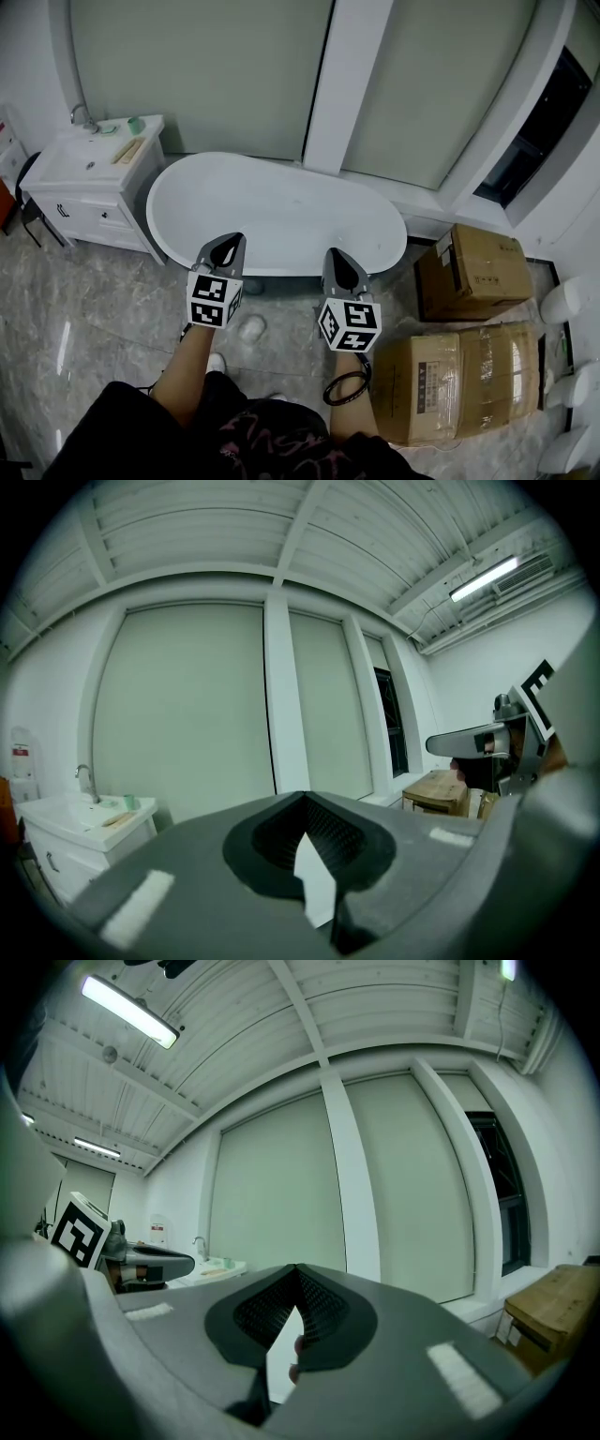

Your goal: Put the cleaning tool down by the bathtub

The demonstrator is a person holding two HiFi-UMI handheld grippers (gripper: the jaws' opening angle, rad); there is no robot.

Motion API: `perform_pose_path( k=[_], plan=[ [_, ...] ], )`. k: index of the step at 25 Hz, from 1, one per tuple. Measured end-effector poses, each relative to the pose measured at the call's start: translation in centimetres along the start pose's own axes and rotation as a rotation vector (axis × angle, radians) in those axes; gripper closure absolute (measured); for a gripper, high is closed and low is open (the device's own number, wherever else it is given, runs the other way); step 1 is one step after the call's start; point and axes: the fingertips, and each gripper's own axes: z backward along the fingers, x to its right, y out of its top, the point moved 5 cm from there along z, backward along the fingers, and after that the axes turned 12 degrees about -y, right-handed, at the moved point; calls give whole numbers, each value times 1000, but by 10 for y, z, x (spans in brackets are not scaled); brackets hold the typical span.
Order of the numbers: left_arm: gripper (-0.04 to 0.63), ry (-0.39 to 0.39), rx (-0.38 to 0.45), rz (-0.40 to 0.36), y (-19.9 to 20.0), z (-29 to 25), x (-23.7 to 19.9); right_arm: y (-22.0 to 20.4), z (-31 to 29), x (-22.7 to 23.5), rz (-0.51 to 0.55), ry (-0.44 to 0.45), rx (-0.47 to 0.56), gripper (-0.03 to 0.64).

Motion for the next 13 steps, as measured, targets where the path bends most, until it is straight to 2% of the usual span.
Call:
perform_pose_path(
  k=[13],
  plan=[
    [595, 8, 16, 12, -8, 11, 1, -6, 4, -10, 15, 3, 2, 598]
  ],
)
